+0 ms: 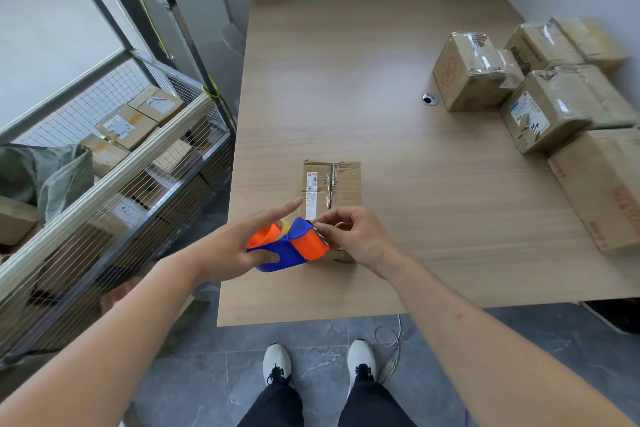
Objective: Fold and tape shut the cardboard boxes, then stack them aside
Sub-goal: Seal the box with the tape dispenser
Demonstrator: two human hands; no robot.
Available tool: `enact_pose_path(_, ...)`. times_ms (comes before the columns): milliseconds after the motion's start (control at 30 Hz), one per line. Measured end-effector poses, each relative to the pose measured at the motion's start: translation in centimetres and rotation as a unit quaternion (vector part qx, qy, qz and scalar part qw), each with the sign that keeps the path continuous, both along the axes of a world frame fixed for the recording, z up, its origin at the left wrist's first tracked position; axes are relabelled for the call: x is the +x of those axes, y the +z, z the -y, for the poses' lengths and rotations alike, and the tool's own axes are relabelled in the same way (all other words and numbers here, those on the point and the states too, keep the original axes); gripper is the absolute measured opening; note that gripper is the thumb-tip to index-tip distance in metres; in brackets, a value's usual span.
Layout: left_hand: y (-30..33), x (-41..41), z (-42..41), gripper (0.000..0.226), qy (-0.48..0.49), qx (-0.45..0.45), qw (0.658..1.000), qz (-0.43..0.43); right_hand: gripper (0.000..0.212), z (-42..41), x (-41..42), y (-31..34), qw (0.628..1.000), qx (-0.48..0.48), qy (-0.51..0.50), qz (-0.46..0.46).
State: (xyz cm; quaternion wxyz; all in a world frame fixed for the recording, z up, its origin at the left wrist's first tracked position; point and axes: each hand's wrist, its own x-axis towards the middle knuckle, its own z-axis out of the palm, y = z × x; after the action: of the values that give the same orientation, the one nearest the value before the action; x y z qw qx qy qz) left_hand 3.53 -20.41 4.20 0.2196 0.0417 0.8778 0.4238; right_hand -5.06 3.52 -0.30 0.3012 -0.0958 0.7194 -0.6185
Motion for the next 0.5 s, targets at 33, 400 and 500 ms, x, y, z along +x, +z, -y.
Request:
enact_pose_path(33,0.0,0.1,-0.4,0.091,-0.004,-0.009,1.0,-0.004,0.003,-0.4,0.2,0.0,1.0,-0.002,-0.007,-0.002)
enact_pose_path(400,-1.9,2.0,-0.4,0.071,-0.078,-0.101,0.99,0.064,0.014,-4.4,2.4,-3.0,0.973,0.11,-0.201,0.029)
enact_pose_path(500,-2.2,2.7,1.2,0.069,-0.07,-0.1,0.988,0.094,0.012,-6.6,2.7,-4.0,0.965,0.126,-0.226,0.037)
